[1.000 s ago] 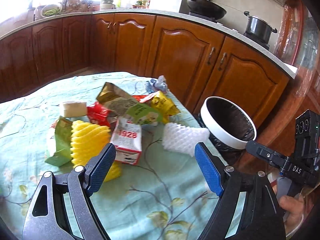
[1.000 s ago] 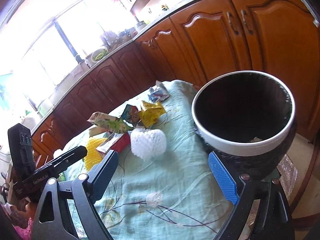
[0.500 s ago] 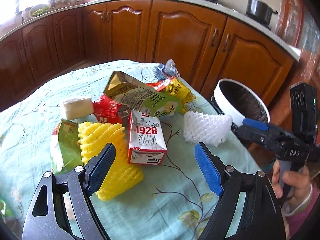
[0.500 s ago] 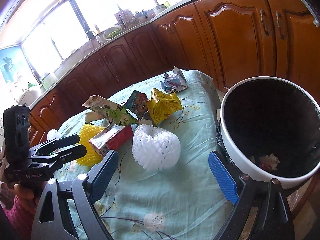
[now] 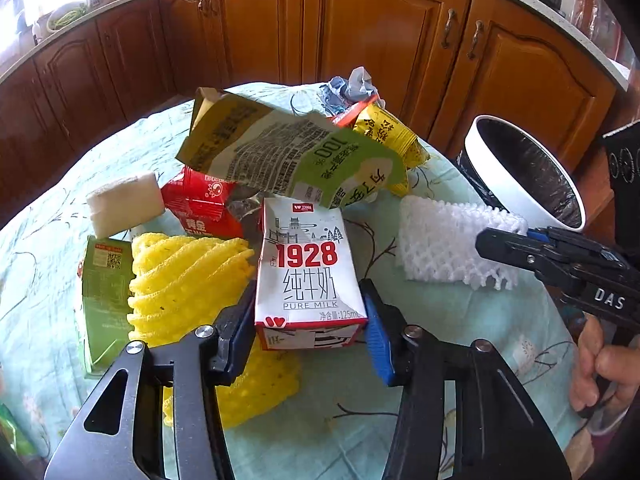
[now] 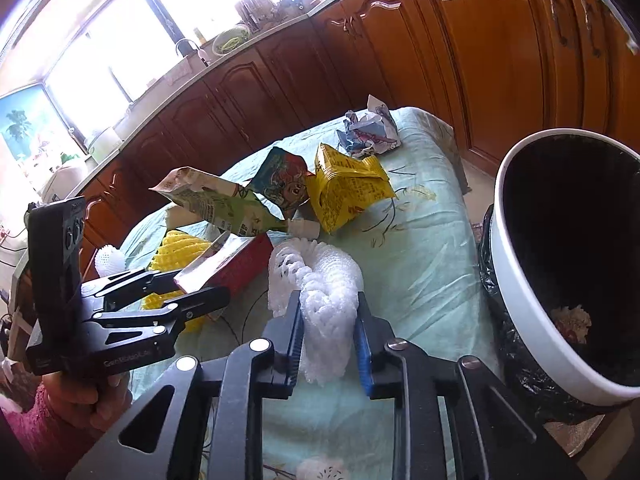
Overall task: Collect trash
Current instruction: 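Grasp the white foam net with the right tool while the left tool grasps the milk carton, then carry both items over the bin and open both tools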
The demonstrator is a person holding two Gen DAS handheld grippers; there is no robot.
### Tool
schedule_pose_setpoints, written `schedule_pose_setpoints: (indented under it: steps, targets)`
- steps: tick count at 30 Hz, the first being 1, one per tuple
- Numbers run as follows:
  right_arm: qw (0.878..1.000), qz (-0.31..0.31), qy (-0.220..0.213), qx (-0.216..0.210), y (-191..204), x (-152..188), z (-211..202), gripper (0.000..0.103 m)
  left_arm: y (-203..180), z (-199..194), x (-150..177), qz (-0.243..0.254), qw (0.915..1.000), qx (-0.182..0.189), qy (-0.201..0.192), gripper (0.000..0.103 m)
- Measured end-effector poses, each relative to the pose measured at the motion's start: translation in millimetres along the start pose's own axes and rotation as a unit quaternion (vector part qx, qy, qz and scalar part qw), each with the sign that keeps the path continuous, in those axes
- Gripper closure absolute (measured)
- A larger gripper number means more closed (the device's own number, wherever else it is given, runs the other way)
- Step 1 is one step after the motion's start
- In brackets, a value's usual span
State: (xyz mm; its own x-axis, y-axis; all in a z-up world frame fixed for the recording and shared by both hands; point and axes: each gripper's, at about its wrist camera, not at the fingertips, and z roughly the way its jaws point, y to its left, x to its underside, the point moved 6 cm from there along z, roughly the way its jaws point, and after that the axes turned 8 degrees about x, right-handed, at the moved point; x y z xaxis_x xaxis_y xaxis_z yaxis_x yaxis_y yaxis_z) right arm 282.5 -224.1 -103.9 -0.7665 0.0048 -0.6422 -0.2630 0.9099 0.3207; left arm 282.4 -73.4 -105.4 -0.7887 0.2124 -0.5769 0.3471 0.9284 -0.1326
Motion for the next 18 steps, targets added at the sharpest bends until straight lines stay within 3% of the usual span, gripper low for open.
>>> schedule_pose_setpoints:
  steps: [9,18]
  targets:
    - [0.999,0.015,-0.03,-0.007,1,15,-43,0.082,-15,-42,20,-0.009,0.9989,0.037,-0.028,0.057]
    - [0.998,0.032,-0.056,0.02,-17,28,-79,0.082,-52,-63,22,0.004,0.9961,0.074,-0.049,0.057]
